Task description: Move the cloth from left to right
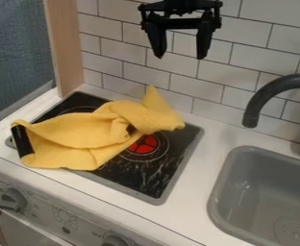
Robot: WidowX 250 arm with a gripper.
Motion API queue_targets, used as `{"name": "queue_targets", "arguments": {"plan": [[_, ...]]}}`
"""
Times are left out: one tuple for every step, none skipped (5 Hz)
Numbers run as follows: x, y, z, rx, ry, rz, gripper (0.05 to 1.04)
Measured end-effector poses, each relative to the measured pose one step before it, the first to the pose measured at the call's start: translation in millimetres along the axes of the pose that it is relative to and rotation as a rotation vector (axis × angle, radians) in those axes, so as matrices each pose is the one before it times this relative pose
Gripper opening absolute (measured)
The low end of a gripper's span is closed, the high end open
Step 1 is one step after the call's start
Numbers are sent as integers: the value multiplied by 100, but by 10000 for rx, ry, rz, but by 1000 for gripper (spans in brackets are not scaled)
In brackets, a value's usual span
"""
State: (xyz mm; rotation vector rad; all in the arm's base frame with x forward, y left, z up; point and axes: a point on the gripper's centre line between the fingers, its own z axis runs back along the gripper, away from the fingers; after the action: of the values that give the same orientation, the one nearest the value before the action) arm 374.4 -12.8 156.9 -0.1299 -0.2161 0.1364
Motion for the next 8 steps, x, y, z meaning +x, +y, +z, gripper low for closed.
{"name": "queue_targets", "arguments": {"plan": [[-423, 15, -1199, 1, 370, 46, 999], [-8, -5, -362, -185, 114, 311, 999], [144, 2675, -439, 327, -18, 859, 999], [-518, 1838, -1050, 588, 50, 602, 999], [-441, 2340, -1263, 752, -21, 481, 999], [233, 2896, -848, 402, -125, 756, 999], [287, 428, -2773, 154, 440, 110, 999], [1581, 1141, -1849, -258, -91, 469, 999]]}}
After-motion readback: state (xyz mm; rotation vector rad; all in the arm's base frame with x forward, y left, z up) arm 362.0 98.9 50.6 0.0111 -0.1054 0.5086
